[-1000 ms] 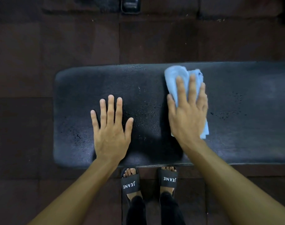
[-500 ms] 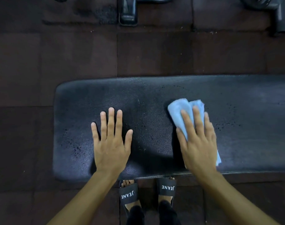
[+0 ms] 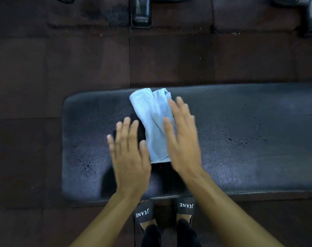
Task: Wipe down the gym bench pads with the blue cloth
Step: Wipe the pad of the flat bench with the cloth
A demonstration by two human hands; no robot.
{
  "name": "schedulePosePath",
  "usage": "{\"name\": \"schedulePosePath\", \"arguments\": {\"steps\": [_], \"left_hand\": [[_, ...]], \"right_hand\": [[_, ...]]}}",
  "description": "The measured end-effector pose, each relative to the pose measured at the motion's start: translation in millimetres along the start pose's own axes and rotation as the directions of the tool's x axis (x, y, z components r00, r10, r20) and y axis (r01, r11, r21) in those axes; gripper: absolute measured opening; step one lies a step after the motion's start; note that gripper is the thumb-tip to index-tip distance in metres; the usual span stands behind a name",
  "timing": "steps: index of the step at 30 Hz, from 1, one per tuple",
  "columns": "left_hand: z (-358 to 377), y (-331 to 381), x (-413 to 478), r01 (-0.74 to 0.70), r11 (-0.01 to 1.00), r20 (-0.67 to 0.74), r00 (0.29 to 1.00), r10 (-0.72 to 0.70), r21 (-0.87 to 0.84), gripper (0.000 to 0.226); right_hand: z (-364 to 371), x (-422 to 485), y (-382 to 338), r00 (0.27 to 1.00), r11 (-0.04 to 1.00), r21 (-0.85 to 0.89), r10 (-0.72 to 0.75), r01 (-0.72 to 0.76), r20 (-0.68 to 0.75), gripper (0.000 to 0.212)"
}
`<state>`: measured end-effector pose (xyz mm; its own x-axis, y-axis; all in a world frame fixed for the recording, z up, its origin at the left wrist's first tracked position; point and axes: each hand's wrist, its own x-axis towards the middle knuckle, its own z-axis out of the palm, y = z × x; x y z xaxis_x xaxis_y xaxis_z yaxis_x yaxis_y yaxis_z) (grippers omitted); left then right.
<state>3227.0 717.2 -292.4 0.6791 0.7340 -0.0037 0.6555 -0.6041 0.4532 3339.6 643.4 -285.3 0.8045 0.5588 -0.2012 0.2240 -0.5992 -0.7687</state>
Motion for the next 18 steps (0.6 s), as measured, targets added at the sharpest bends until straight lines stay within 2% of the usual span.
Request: {"name": "schedulePosePath", "arguments": {"steps": [4, 6, 9, 11, 15, 18], "left_hand": [[20.9, 60.0, 19.9, -0.1, 0.984, 0.073, 0.993, 0.09, 0.149, 0.056], [37.9, 76.9, 34.1, -0.036, 0.968, 0.083, 0.996, 0.016, 0.249, 0.061], [59.0, 75.9, 51.3, 0.054, 0.946, 0.027, 0.997, -0.066, 0.319, 0.063], [62.2, 65.8, 59.1, 0.013, 0.948, 0.008, 1.0, -0.017, 0.318, 0.06], [50.8, 34.6, 73.2, -0.157, 0.942, 0.059, 0.987, 0.146, 0.296, 0.057], [38.3, 12.5, 82.9, -0.222, 0.927, 0.101, 0.975, 0.2, 0.303, 0.056]], "right_hand": [[-36.9, 0.9, 45.2, 0.995, 0.962, -0.257, 0.074, -0.087, -0.06, 0.051], [-38.3, 2.5, 56.2, 0.998, 0.934, -0.351, 0.06, -0.068, -0.031, 0.052], [-31.5, 6.5, 58.6, 0.998, 0.914, -0.402, 0.051, -0.061, -0.035, 0.053], [-26.3, 9.5, 57.9, 0.995, 0.899, -0.43, 0.064, -0.088, -0.071, 0.053], [-18.0, 12.1, 53.8, 0.989, 0.878, -0.46, 0.092, -0.134, -0.113, 0.052], [-7.3, 13.6, 44.5, 0.995, 0.881, -0.468, 0.035, -0.074, -0.092, 0.053]]}}
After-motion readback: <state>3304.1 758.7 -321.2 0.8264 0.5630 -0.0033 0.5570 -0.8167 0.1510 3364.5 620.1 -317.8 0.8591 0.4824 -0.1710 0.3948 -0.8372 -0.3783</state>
